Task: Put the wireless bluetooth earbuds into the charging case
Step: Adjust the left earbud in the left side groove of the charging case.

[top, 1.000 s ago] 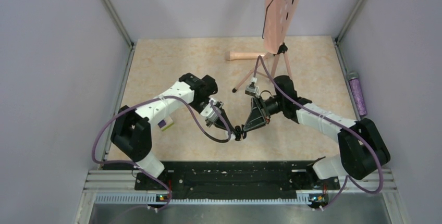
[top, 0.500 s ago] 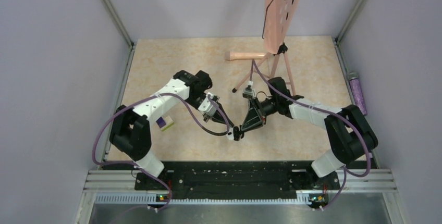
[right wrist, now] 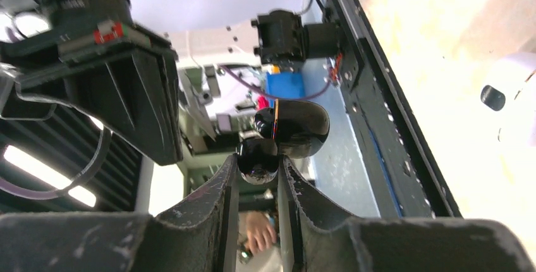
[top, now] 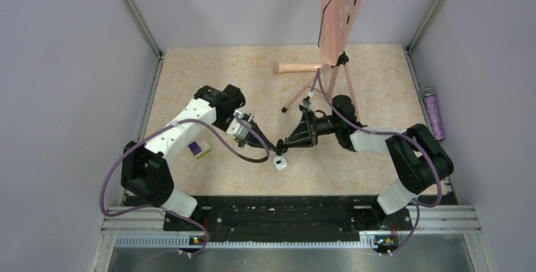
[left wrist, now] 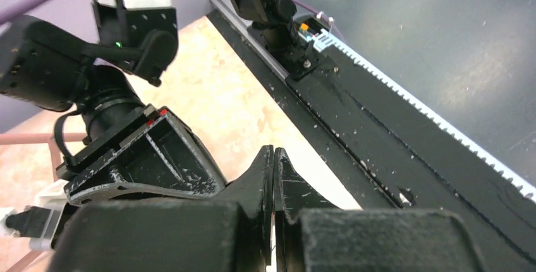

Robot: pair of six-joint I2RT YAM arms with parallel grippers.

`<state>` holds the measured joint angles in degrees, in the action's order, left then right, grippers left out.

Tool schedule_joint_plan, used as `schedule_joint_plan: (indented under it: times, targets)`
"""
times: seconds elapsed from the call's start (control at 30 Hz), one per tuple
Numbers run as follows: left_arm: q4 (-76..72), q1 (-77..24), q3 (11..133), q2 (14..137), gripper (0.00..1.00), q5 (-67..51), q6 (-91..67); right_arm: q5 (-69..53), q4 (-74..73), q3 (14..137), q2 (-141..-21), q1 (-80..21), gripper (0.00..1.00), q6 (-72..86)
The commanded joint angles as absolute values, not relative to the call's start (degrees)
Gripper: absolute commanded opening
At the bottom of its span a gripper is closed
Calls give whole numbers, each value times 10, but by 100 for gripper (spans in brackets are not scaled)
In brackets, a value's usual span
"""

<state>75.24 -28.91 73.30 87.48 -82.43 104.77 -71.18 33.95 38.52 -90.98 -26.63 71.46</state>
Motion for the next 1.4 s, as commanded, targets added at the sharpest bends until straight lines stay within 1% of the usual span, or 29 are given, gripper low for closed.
schedule_joint_plan:
  times: [0.0, 0.33, 0.43, 0.6, 0.7, 0.87, 0.97, 1.1, 1.2, 1.3, 1.33, 1.37]
  targets:
    - [905, -258, 716, 863, 0, -949, 1182, -645, 562, 355, -914, -259, 0, 878]
    - [909, -214, 727, 866, 0, -960, 1147, -578, 566, 337, -918, -260, 0, 886]
    - [909, -205, 749, 874, 0, -960, 1112, -546, 566, 331, -908, -260, 0, 888]
    - [910, -205, 801, 872, 0, -961, 1035, -524, 514, 326, -870, -260, 0, 860]
    - [909, -205, 841, 870, 0, -960, 967, -512, 451, 326, -839, -260, 0, 814]
    - [910, -205, 946, 902, 0, -960, 770, -472, 322, 325, -787, -260, 0, 715]
    - [910, -206, 1012, 925, 0, -959, 665, -451, 312, 310, -771, -260, 0, 697]
    - [909, -207, 1074, 941, 0, -959, 555, -430, 337, 283, -750, -260, 0, 708]
    - [909, -209, 1108, 935, 0, -960, 520, -426, 334, 279, -738, -261, 0, 709]
    - [908, -212, 1122, 913, 0, -960, 541, -421, 298, 288, -722, -260, 0, 689]
    - [908, -214, 1120, 901, 6, -960, 557, -421, 283, 292, -716, -261, 0, 676]
    - [908, -219, 1121, 890, 9, -962, 565, -419, 266, 296, -710, -261, 0, 668]
